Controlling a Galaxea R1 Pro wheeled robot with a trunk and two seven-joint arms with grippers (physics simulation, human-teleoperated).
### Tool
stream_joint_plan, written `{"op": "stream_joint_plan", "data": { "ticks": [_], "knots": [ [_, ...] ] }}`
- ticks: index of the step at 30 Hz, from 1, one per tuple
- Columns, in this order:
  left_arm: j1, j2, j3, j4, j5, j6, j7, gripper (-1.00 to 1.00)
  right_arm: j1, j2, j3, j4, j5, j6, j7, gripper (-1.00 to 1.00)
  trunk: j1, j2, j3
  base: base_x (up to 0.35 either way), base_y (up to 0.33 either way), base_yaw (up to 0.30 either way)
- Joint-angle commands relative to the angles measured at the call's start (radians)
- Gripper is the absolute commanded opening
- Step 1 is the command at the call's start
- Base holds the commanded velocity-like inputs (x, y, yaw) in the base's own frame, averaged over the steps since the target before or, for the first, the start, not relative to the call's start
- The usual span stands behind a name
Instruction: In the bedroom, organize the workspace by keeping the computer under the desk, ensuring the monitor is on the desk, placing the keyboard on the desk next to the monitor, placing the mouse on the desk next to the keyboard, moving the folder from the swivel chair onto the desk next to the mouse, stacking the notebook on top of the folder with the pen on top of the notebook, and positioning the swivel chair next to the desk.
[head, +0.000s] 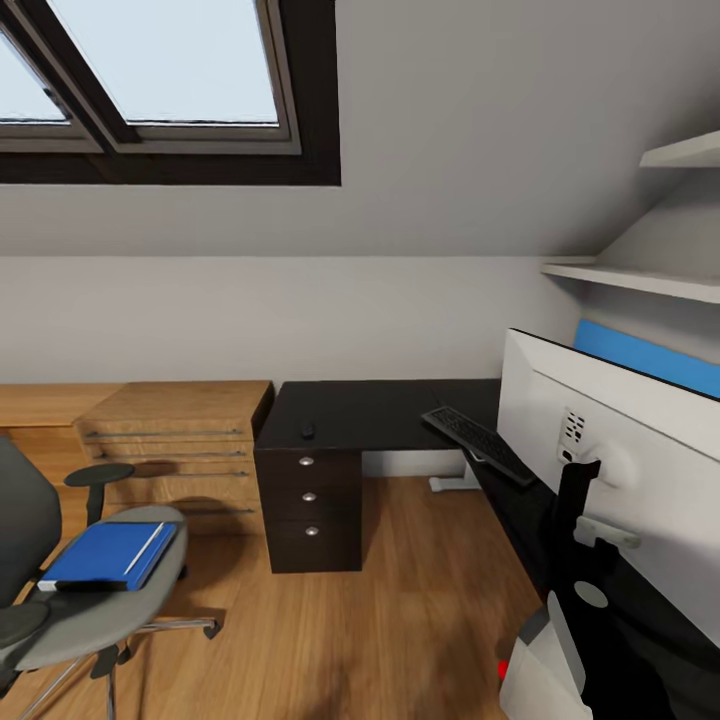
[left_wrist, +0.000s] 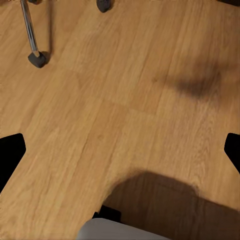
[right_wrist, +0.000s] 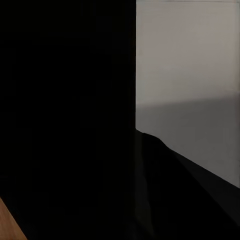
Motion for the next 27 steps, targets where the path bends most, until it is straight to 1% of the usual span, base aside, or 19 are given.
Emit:
{"op": "stream_joint_plan", "data": {
  "ticks": [1, 2, 6, 9, 15, 27],
  "knots": [
    [0.000, 0.000, 0.004, -0.002, -0.005, -0.001, 0.001, 1.00, -0.001, 0.000, 0.001, -0.001, 0.010, -0.003, -0.006, -1.00, -0.004, 0.007, 0.002, 0.000, 0.000, 0.000],
    [0.000, 0.000, 0.004, -0.002, -0.005, 0.000, 0.001, 1.00, -0.001, 0.000, -0.003, -0.002, 0.009, -0.003, -0.006, -1.00, -0.008, 0.014, 0.006, 0.000, 0.000, 0.000],
    [0.000, 0.000, 0.004, -0.002, -0.005, 0.000, 0.001, 1.00, -0.001, 0.001, -0.044, -0.004, 0.008, -0.003, -0.002, -1.00, -0.023, 0.042, 0.018, 0.000, 0.000, 0.000],
    [0.000, 0.000, 0.004, -0.002, -0.005, 0.001, 0.001, 1.00, -0.001, 0.001, -0.057, -0.005, 0.008, -0.003, 0.000, -1.00, -0.035, 0.063, 0.027, 0.000, 0.000, 0.000],
    [0.000, 0.000, 0.004, -0.002, -0.005, 0.002, 0.001, 1.00, -0.002, 0.001, -0.064, -0.006, 0.008, -0.003, 0.006, -1.00, -0.058, 0.105, 0.046, 0.000, 0.000, 0.000],
    [0.000, 0.000, 0.004, -0.002, -0.005, 0.002, 0.000, 1.00, -0.001, 0.001, -0.064, -0.007, 0.008, -0.004, 0.010, -1.00, -0.104, 0.189, 0.084, 0.000, 0.000, 0.000]
  ]
}}
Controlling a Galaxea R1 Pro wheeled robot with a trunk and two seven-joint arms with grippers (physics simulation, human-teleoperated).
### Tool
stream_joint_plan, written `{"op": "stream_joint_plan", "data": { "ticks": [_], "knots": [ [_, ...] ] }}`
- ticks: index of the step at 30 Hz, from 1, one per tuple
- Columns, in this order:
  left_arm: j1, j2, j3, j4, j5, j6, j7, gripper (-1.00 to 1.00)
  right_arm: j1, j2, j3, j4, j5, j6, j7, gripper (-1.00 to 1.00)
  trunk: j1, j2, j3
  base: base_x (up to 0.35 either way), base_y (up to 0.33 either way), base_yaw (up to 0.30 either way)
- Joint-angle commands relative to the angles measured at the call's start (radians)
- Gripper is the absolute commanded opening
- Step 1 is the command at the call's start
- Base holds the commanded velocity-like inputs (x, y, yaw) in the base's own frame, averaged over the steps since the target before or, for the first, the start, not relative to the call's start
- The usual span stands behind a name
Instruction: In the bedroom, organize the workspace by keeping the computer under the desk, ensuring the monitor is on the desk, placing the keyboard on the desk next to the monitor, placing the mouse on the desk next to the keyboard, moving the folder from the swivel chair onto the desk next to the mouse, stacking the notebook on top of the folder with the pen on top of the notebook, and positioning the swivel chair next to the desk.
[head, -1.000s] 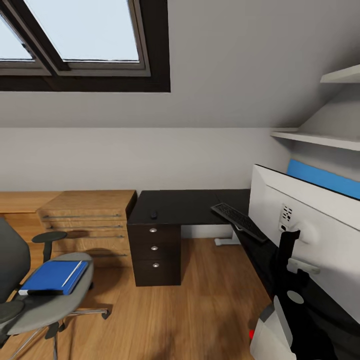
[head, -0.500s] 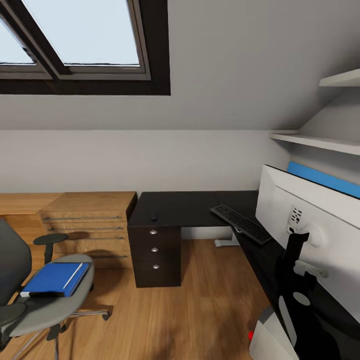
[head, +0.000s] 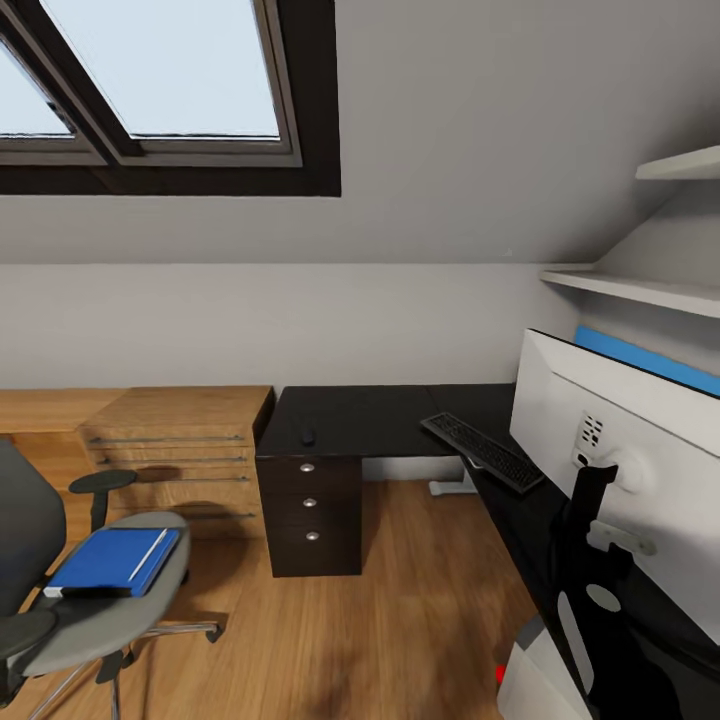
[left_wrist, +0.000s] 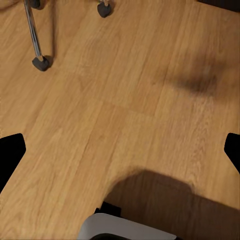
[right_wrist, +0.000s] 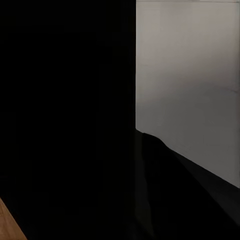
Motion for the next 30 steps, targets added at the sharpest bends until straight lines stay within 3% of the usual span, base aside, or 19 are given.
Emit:
{"op": "stream_joint_plan", "data": {
  "ticks": [1, 13, 21, 30],
  "knots": [
    [0.000, 0.000, 0.004, -0.002, -0.004, 0.000, 0.001, 1.00, -0.001, 0.000, 0.001, -0.001, 0.009, -0.003, -0.005, -1.00, -0.004, 0.006, 0.002, 0.000, 0.000, 0.000],
    [0.000, 0.001, 0.005, -0.002, -0.005, -0.005, 0.001, 1.00, -0.001, 0.001, 0.001, 0.002, 0.009, -0.003, -0.005, -1.00, -0.012, 0.020, 0.009, -0.002, 0.000, 0.000],
    [0.000, 0.000, 0.006, -0.002, -0.004, -0.004, 0.001, 1.00, -0.001, 0.001, 0.001, 0.004, 0.006, -0.006, -0.004, -1.00, -0.012, 0.020, 0.009, -0.197, 0.000, 0.000],
    [0.000, 0.001, 0.006, -0.002, -0.004, -0.004, 0.001, 1.00, -0.001, 0.006, 0.001, 0.005, 0.007, -0.009, 0.005, -1.00, -0.012, 0.020, 0.009, -0.020, 0.000, 0.000]
  ]
}}
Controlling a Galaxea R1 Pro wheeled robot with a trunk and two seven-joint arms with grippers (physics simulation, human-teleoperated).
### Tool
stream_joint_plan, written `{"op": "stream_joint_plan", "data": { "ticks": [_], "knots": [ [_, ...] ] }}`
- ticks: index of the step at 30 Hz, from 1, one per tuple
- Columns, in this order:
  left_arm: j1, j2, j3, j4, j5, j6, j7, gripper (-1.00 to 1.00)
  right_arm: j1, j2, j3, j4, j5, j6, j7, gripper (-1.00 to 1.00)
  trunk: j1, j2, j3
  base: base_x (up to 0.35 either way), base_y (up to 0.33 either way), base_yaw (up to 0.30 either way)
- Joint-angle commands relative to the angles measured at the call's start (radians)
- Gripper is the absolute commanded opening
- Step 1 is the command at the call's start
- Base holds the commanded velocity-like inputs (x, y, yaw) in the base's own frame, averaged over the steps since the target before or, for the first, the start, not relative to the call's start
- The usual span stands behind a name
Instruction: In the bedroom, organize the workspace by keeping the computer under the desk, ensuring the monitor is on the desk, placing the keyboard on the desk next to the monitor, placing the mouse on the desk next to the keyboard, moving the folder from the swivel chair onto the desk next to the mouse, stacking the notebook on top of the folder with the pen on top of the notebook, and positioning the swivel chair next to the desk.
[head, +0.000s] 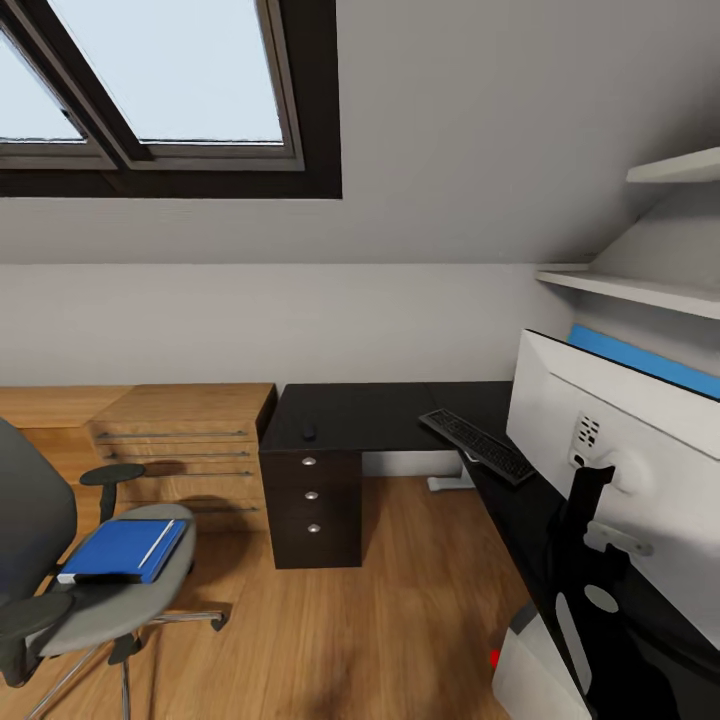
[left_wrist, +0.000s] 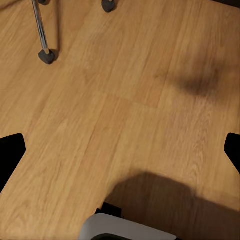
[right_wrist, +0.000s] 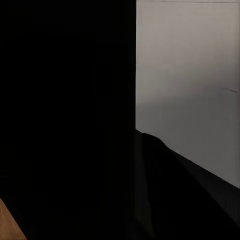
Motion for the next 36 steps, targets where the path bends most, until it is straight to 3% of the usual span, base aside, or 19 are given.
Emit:
{"op": "stream_joint_plan", "data": {
  "ticks": [1, 5, 13, 36],
  "knots": [
    [0.000, 0.000, 0.004, -0.002, -0.005, 0.000, 0.001, 1.00, -0.001, 0.000, 0.001, -0.001, 0.009, -0.003, -0.005, -1.00, 0.000, -0.001, -0.001, -0.001, 0.000, 0.000],
    [0.000, 0.000, 0.004, -0.002, -0.005, -0.001, 0.001, 1.00, -0.001, 0.000, 0.001, 0.002, 0.009, -0.003, 0.001, -1.00, 0.000, -0.001, -0.001, -0.002, 0.000, 0.000],
    [0.000, 0.000, 0.004, -0.002, -0.005, -0.001, 0.001, 1.00, -0.001, -0.004, 0.000, 0.025, 0.011, -0.004, 0.082, -1.00, 0.000, -0.001, -0.001, -0.124, -0.074, 0.000],
    [0.000, 0.000, 0.005, -0.002, -0.005, -0.002, 0.001, 1.00, -0.002, -0.007, -0.002, 0.063, 0.012, -0.046, 0.132, -1.00, 0.000, -0.001, -0.001, -0.005, -0.074, 0.000]
  ]
}}
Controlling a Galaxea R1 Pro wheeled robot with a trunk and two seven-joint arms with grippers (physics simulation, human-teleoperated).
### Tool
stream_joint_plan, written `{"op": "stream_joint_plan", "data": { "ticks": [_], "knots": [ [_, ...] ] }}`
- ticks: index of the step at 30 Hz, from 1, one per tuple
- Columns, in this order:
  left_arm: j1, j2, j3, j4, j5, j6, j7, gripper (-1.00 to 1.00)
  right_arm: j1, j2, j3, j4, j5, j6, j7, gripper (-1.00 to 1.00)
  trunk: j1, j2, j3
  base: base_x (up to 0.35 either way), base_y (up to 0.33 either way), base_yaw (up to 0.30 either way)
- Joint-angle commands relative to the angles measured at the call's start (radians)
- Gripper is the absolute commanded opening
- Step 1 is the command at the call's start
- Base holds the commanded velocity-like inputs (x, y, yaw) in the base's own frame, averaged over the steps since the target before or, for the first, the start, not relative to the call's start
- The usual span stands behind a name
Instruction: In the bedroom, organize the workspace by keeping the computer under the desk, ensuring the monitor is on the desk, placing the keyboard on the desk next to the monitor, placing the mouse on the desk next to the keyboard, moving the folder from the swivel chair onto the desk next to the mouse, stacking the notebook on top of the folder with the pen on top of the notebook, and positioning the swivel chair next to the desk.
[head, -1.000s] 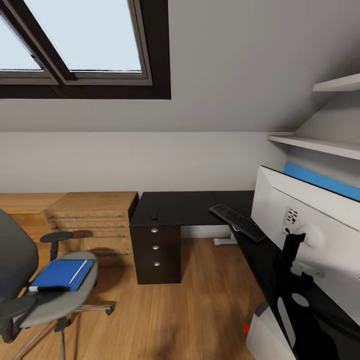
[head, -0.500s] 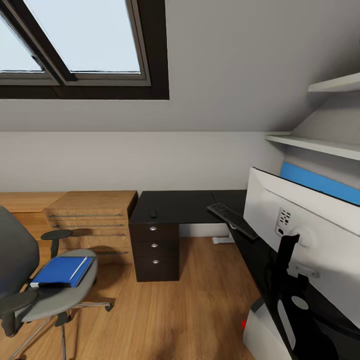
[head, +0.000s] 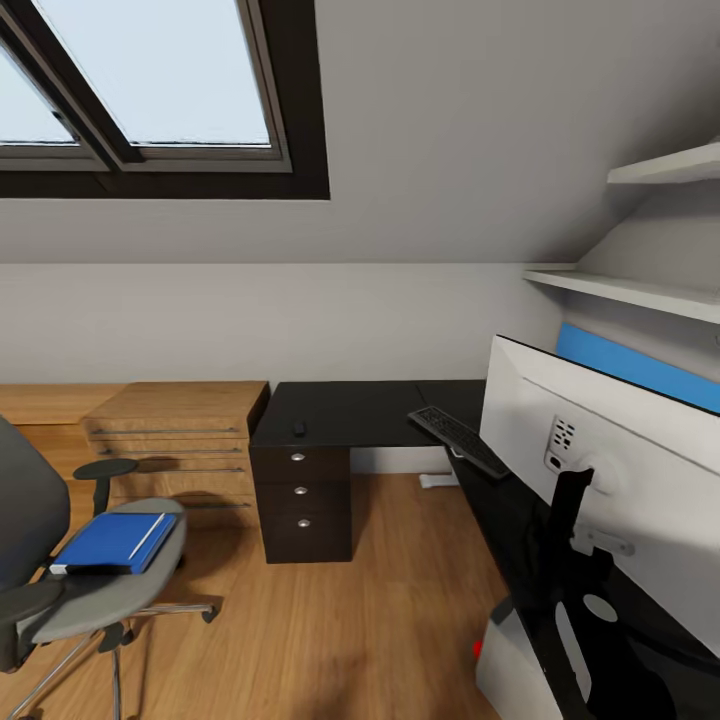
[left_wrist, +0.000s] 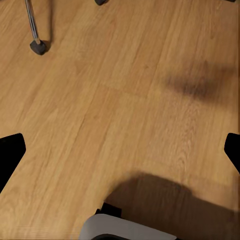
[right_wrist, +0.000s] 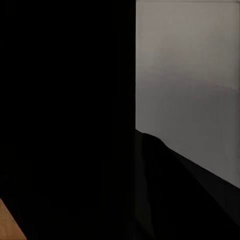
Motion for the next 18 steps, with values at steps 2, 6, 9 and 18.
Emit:
{"op": "stream_joint_plan", "data": {
  "ticks": [2, 6, 9, 18],
  "knots": [
    [0.000, 0.000, 0.005, -0.002, -0.005, -0.001, 0.001, 1.00, -0.001, 0.000, 0.000, 0.000, 0.006, -0.003, -0.005, -1.00, 0.000, -0.001, -0.001, 0.000, -0.064, 0.000],
    [0.000, 0.001, 0.005, -0.002, -0.005, -0.001, 0.001, 1.00, -0.001, -0.001, 0.000, 0.001, 0.006, -0.003, -0.004, -1.00, 0.000, -0.001, -0.001, 0.000, -0.021, 0.000],
    [0.000, 0.000, 0.005, -0.002, -0.005, -0.001, 0.001, 1.00, -0.001, -0.001, 0.000, 0.001, 0.006, -0.003, -0.004, -1.00, 0.000, -0.001, -0.001, -0.018, -0.005, 0.000],
    [0.000, 0.001, 0.006, -0.002, -0.005, -0.001, 0.001, 1.00, -0.001, 0.000, 0.000, 0.026, 0.006, -0.049, -0.004, -1.00, 0.000, -0.001, -0.001, -0.127, -0.001, 0.000]
  ]
}}
